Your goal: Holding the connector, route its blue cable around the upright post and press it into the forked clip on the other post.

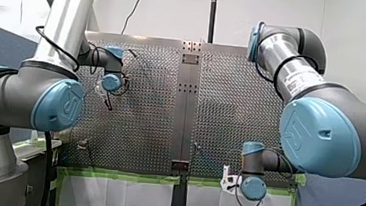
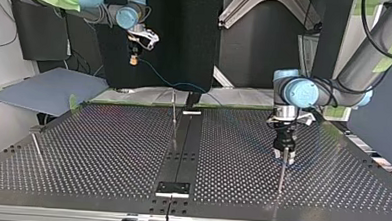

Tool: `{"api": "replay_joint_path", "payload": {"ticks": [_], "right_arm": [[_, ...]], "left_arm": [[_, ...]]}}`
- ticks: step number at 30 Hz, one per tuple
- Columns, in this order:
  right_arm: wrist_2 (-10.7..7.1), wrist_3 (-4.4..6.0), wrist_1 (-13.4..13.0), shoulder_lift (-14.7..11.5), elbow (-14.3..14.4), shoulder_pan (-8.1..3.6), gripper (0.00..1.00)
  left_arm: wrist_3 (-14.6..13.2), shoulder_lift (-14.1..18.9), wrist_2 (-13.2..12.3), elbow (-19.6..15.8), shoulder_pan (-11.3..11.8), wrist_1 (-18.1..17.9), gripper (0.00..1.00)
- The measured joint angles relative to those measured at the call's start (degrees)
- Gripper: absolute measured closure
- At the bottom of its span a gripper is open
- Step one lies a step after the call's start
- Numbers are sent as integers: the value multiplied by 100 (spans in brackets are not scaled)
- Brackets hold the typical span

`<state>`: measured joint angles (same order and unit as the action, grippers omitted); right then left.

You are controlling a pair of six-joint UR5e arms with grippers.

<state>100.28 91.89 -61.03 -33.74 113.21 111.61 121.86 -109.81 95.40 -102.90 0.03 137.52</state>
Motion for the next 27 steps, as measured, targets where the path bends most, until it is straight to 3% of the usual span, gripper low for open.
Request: {"api": "replay_joint_path", "payload": {"ticks": [11,16,27], "right_arm": [[-281,-96,188,464,-390,-1,100],[-289,-155,289,502,-457,12,100],[-280,-280,448,458,-471,45,100]], "left_arm": [[-127,0,107,-2,-382,409,0],[-277,4,143,-76,-551,641,0],[-461,8,125,-367,-643,1007,0]]}}
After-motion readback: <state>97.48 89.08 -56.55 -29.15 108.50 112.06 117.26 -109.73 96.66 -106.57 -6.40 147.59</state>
